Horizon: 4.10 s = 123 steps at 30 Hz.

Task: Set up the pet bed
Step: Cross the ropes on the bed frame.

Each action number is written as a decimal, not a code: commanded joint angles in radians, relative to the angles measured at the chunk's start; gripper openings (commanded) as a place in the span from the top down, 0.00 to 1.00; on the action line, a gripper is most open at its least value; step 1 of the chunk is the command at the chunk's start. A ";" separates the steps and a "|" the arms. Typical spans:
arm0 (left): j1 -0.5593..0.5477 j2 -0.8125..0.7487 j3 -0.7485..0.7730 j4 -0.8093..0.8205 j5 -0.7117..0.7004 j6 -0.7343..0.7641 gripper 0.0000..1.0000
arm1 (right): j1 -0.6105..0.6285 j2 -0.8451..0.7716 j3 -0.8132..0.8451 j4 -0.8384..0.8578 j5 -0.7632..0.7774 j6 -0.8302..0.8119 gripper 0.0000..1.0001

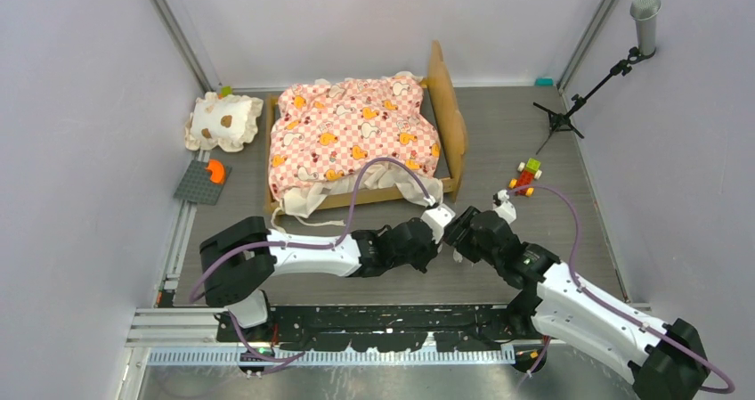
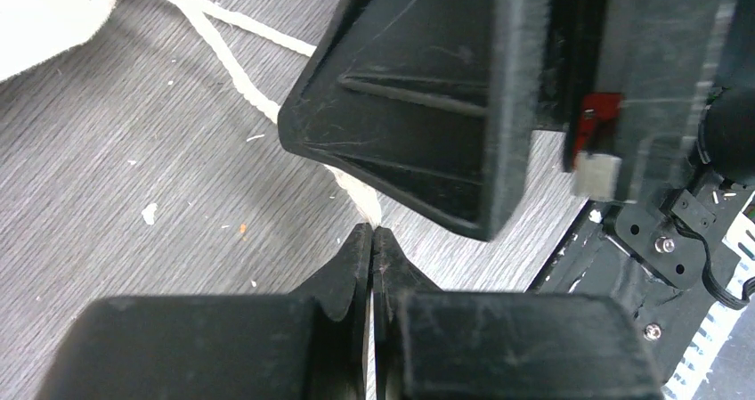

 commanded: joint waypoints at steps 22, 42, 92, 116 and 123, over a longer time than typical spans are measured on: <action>0.004 -0.013 -0.021 0.113 -0.027 0.081 1.00 | -0.232 0.225 -0.077 0.431 -0.345 0.047 0.79; 0.141 0.220 0.132 0.146 0.083 0.157 1.00 | -0.242 0.228 0.049 0.141 -0.010 -0.162 0.94; 0.157 0.218 0.134 0.177 0.127 0.133 0.63 | -0.256 0.184 0.077 -0.016 -0.079 -0.225 0.56; 0.280 -0.282 -0.276 0.166 0.042 0.043 0.70 | -0.255 0.564 0.256 0.361 -0.285 -0.634 0.60; 0.322 -0.281 -0.274 0.190 0.114 -0.012 0.74 | -0.256 0.656 0.258 0.450 -0.274 -0.670 0.64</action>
